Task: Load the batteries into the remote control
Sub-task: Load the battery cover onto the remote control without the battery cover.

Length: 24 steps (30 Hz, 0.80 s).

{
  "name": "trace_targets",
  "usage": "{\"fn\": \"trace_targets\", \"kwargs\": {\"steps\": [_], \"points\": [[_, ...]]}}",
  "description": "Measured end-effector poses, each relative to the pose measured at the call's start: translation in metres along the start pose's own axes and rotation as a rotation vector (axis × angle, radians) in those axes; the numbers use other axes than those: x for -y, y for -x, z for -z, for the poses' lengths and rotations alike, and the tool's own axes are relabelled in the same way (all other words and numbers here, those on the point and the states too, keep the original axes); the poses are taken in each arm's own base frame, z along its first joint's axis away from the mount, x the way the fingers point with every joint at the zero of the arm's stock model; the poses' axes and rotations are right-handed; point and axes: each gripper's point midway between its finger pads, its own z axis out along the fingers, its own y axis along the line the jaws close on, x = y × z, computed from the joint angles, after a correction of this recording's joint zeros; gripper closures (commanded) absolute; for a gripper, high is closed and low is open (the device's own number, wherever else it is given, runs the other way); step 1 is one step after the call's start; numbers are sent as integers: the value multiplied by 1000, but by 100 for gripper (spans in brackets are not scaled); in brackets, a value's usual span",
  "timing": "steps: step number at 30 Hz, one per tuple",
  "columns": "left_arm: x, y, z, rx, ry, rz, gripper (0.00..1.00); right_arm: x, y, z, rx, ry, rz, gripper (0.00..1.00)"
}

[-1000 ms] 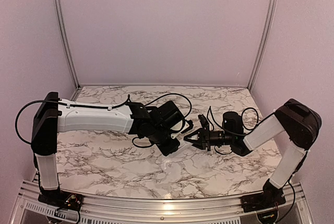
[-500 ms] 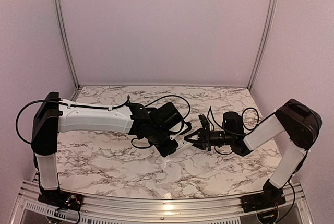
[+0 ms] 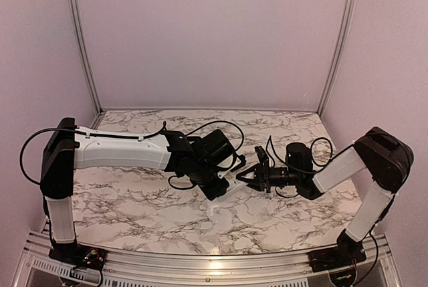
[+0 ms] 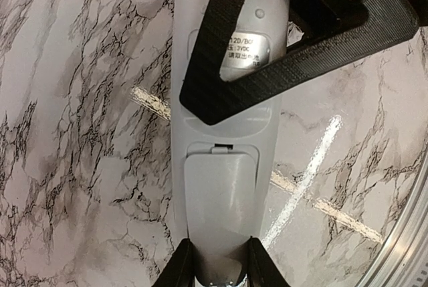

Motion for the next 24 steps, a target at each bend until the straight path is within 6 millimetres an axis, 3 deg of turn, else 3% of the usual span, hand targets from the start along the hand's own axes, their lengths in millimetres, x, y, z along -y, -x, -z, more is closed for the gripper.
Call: {"fn": "trace_targets", "kwargs": {"steps": [24], "points": [[-3,8,2,17,-5,14,72,-9,2,1,18,46,-34,100]]}}
